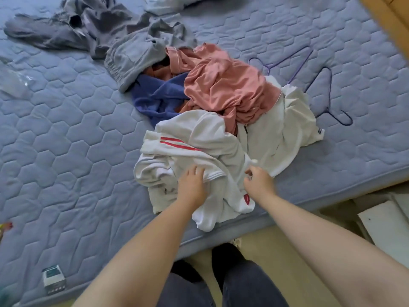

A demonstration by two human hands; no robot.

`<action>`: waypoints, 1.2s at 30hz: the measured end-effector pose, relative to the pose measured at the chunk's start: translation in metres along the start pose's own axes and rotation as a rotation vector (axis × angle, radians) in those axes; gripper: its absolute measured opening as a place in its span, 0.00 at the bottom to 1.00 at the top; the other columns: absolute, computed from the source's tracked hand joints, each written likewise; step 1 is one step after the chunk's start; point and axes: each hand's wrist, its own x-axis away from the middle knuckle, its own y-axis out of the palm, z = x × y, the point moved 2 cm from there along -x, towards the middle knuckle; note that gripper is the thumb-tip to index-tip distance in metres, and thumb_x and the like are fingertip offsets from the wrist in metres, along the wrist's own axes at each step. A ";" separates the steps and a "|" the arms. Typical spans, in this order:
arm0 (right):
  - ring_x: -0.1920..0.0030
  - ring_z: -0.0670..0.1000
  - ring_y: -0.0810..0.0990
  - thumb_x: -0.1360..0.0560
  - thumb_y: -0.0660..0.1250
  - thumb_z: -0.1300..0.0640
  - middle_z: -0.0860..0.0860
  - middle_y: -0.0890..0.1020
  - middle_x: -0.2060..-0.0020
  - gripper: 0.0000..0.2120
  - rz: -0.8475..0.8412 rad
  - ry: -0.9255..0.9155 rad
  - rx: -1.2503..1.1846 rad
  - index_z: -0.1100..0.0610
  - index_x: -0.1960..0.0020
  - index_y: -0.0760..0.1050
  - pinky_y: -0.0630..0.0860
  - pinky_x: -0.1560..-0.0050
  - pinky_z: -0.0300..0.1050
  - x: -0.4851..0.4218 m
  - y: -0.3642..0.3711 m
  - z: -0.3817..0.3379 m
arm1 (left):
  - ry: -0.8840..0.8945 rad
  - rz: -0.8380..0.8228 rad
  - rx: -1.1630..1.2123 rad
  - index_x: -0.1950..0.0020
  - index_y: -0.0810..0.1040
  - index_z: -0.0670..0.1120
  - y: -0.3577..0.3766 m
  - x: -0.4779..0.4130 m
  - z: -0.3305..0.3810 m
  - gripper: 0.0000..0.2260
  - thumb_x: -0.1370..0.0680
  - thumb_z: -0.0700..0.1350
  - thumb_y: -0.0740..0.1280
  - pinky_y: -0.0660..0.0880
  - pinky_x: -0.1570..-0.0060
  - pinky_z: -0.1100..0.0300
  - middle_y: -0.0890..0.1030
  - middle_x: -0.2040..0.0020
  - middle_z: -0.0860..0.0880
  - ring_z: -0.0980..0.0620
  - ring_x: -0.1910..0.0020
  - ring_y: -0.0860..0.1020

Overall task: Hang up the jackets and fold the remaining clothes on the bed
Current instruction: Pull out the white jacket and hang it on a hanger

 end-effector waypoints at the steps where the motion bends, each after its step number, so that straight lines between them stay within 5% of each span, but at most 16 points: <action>1: 0.52 0.57 0.78 0.23 0.57 0.60 0.56 0.79 0.50 0.12 -0.032 0.020 -0.023 0.60 0.44 0.75 0.76 0.53 0.47 -0.004 0.014 0.008 | -0.022 0.037 -0.096 0.25 0.59 0.48 0.011 -0.002 -0.006 0.28 0.24 0.43 0.62 0.55 0.28 0.48 0.57 0.24 0.46 0.44 0.25 0.56; 3: 0.53 0.56 0.78 0.24 0.58 0.59 0.55 0.80 0.52 0.11 -0.134 0.069 -0.058 0.58 0.45 0.75 0.76 0.51 0.47 -0.010 0.043 0.022 | -0.015 0.058 -0.276 0.22 0.50 0.50 0.028 -0.011 -0.018 0.33 0.24 0.43 0.62 0.45 0.27 0.43 0.49 0.21 0.47 0.44 0.23 0.47; 7: 0.49 0.51 0.76 0.25 0.63 0.58 0.51 0.79 0.50 0.15 -0.279 0.118 -0.167 0.56 0.39 0.73 0.73 0.48 0.43 -0.019 0.094 0.044 | 0.137 0.071 -0.422 0.21 0.43 0.51 0.055 -0.046 -0.027 0.33 0.21 0.42 0.58 0.40 0.28 0.40 0.43 0.21 0.50 0.44 0.23 0.40; 10: 0.44 0.51 0.77 0.27 0.67 0.55 0.51 0.78 0.43 0.23 -0.259 0.151 -0.287 0.55 0.33 0.69 0.73 0.43 0.45 -0.028 0.114 0.051 | 0.151 0.145 -0.349 0.21 0.50 0.48 0.068 -0.066 -0.022 0.31 0.23 0.38 0.57 0.47 0.29 0.39 0.59 0.24 0.48 0.44 0.24 0.52; 13: 0.41 0.51 0.76 0.27 0.69 0.55 0.51 0.77 0.40 0.25 -0.255 0.179 -0.327 0.56 0.31 0.68 0.71 0.44 0.42 -0.036 0.125 0.054 | 0.176 0.252 -0.199 0.35 0.75 0.43 0.070 -0.080 -0.023 0.21 0.28 0.34 0.61 0.65 0.37 0.43 0.79 0.44 0.45 0.41 0.40 0.74; 15: 0.39 0.52 0.75 0.28 0.71 0.56 0.52 0.75 0.38 0.29 -0.243 0.183 -0.360 0.56 0.30 0.65 0.71 0.41 0.43 -0.038 0.128 0.052 | 0.176 0.328 -0.084 0.54 0.81 0.42 0.066 -0.086 -0.028 0.11 0.32 0.35 0.62 0.73 0.51 0.49 0.82 0.59 0.45 0.41 0.56 0.79; 18: 0.40 0.51 0.74 0.32 0.74 0.58 0.52 0.71 0.40 0.35 -0.161 0.144 -0.433 0.54 0.29 0.64 0.71 0.38 0.46 -0.036 0.122 0.040 | 0.067 0.155 0.049 0.54 0.81 0.43 0.047 -0.077 -0.028 0.07 0.25 0.42 0.64 0.72 0.58 0.54 0.82 0.58 0.46 0.44 0.56 0.78; 23: 0.57 0.50 0.75 0.27 0.70 0.63 0.50 0.78 0.62 0.04 -0.271 -0.070 -0.378 0.57 0.53 0.81 0.69 0.60 0.40 -0.038 0.105 0.008 | 0.079 -0.210 0.265 0.58 0.81 0.47 0.023 -0.048 -0.035 0.03 0.27 0.46 0.72 0.68 0.62 0.62 0.76 0.67 0.56 0.54 0.62 0.74; 26: 0.57 0.55 0.77 0.24 0.62 0.67 0.56 0.79 0.62 0.08 -0.236 0.033 -0.409 0.63 0.53 0.80 0.66 0.63 0.42 -0.047 0.084 0.005 | 0.008 -0.129 0.418 0.57 0.81 0.48 0.018 -0.040 -0.047 0.03 0.28 0.42 0.73 0.73 0.59 0.62 0.79 0.62 0.52 0.53 0.59 0.76; 30: 0.44 0.63 0.76 0.24 0.57 0.66 0.61 0.79 0.48 0.14 0.315 0.436 -0.382 0.67 0.41 0.75 0.68 0.54 0.46 -0.061 0.029 0.042 | -0.096 0.063 0.402 0.46 0.82 0.47 0.017 -0.035 -0.057 0.12 0.25 0.38 0.63 0.73 0.50 0.60 0.83 0.48 0.49 0.50 0.48 0.78; 33: 0.41 0.64 0.74 0.24 0.61 0.62 0.62 0.74 0.38 0.18 0.189 0.497 -0.141 0.64 0.35 0.68 0.73 0.46 0.52 -0.066 0.020 0.065 | -0.120 0.121 0.420 0.42 0.81 0.47 0.022 -0.034 -0.065 0.15 0.25 0.38 0.61 0.73 0.45 0.58 0.81 0.43 0.50 0.50 0.43 0.77; 36: 0.32 0.62 0.64 0.27 0.65 0.61 0.60 0.65 0.31 0.30 0.105 0.220 0.058 0.61 0.27 0.59 0.65 0.34 0.55 -0.068 0.032 0.055 | -0.105 0.156 0.375 0.40 0.79 0.46 0.032 -0.035 -0.068 0.17 0.26 0.36 0.61 0.70 0.40 0.59 0.77 0.38 0.49 0.49 0.37 0.73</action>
